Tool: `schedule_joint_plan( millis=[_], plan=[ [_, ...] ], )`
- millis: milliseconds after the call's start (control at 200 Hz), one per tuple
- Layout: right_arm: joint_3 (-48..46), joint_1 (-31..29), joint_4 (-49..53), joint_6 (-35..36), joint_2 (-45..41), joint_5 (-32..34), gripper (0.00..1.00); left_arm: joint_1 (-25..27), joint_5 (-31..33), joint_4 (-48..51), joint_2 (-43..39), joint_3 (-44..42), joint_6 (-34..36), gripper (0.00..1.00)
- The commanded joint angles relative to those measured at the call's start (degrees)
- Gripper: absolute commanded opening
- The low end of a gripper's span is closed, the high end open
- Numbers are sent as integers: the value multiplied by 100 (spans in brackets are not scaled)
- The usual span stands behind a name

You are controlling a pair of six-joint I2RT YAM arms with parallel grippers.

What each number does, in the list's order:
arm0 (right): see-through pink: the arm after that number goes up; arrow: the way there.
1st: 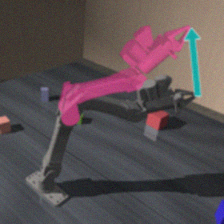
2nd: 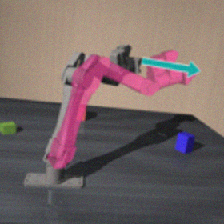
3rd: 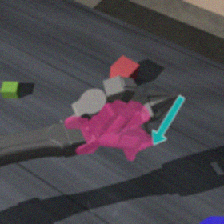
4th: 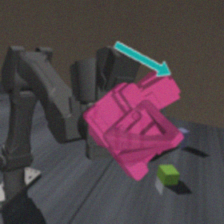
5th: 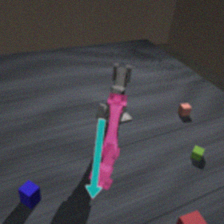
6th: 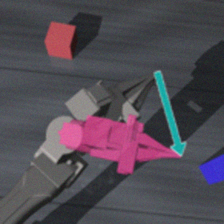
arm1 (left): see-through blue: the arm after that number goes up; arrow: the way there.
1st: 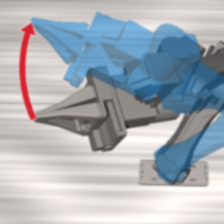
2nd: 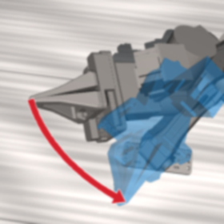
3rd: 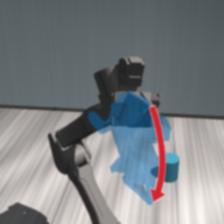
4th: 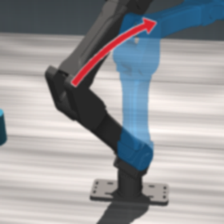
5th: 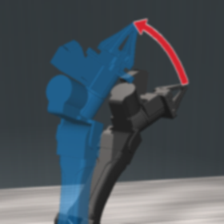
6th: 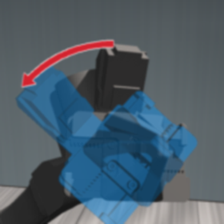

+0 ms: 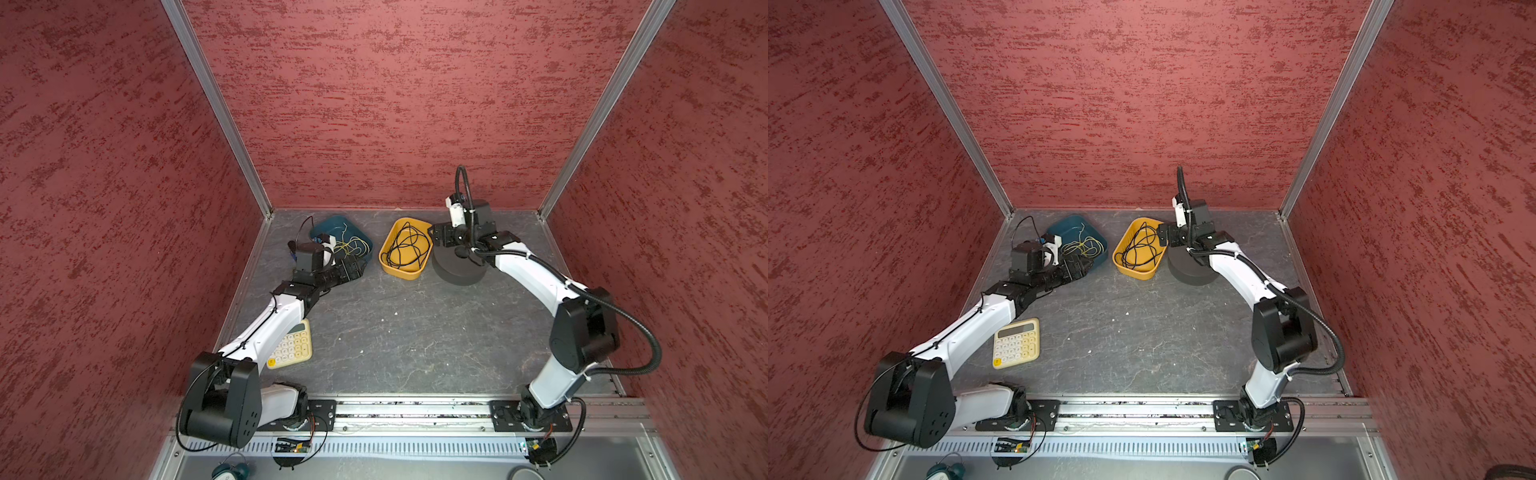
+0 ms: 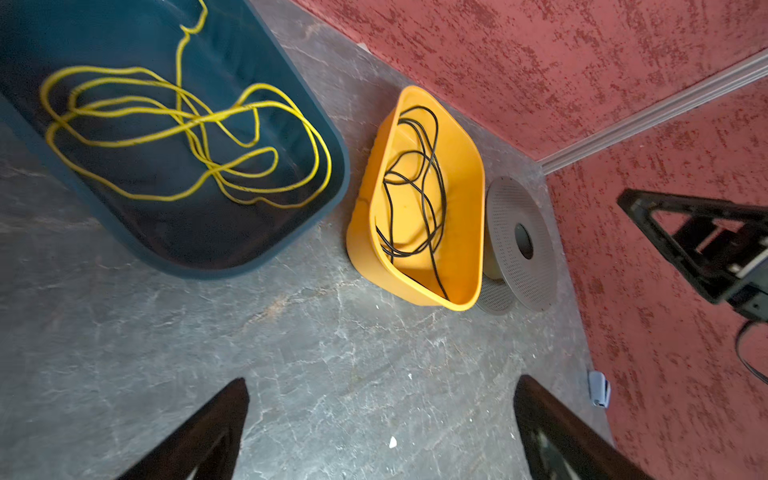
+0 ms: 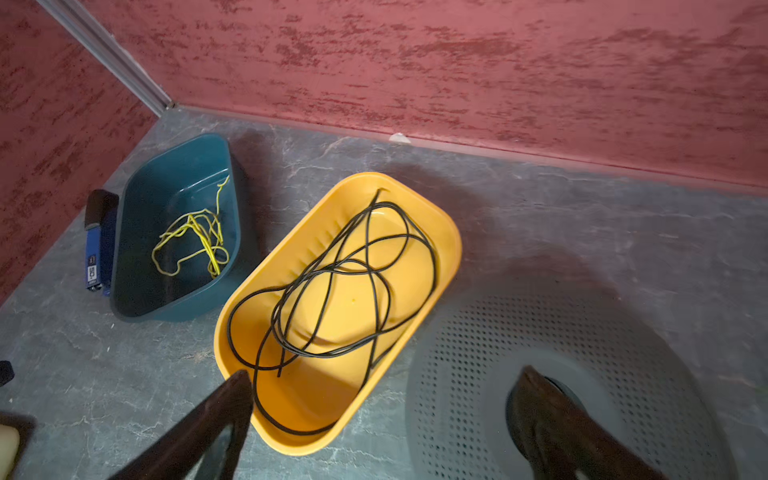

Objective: Wrap the cables
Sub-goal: 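Reach the right gripper into the yellow tub while the left gripper moves forward, then close the right gripper on the black cable inside the yellow tub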

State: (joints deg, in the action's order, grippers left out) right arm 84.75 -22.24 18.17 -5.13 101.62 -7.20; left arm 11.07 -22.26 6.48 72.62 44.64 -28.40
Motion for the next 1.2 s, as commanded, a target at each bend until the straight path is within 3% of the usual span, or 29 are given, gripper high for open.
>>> schedule_joint_plan(
  millis=[0, 471, 812, 1192],
  plan=[
    [606, -194, 666, 663, 463, -122, 99, 97, -324, 64, -197, -176, -87, 100],
    [2609, -575, 1550, 1752, 2639, 320, 97, 485, -577, -249, -442, -814, -411, 100],
    [3620, -574, 1639, 2081, 3698, 806, 95, 738, -488, -224, -448, -884, -455, 100],
    [4689, -493, 2068, 2293, 4714, 312, 94, 768, -291, -261, -600, -1109, -500, 100]
  ],
)
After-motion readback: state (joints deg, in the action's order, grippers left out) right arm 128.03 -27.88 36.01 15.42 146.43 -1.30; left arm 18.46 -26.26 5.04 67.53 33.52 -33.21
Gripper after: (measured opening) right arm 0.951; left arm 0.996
